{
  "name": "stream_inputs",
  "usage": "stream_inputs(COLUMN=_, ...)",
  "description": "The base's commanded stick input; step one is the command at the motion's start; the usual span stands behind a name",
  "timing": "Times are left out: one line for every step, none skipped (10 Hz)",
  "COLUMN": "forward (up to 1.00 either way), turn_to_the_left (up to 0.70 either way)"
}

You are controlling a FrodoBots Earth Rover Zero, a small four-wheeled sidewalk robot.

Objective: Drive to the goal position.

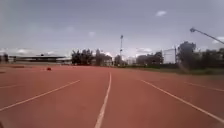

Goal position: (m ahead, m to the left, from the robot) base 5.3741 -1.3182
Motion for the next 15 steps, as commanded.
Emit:
stream_inputs(forward=0.45, turn_to_the_left=0.00)
stream_inputs(forward=0.45, turn_to_the_left=0.00)
stream_inputs(forward=0.45, turn_to_the_left=-0.09)
stream_inputs(forward=0.45, turn_to_the_left=-0.25)
stream_inputs(forward=0.45, turn_to_the_left=-0.27)
stream_inputs(forward=0.45, turn_to_the_left=-0.27)
stream_inputs(forward=0.45, turn_to_the_left=-0.27)
stream_inputs(forward=0.45, turn_to_the_left=-0.27)
stream_inputs(forward=0.45, turn_to_the_left=-0.27)
stream_inputs(forward=0.45, turn_to_the_left=-0.27)
stream_inputs(forward=0.45, turn_to_the_left=-0.16)
stream_inputs(forward=0.45, turn_to_the_left=-0.05)
stream_inputs(forward=0.45, turn_to_the_left=0.00)
stream_inputs(forward=0.45, turn_to_the_left=0.00)
stream_inputs(forward=0.45, turn_to_the_left=0.00)
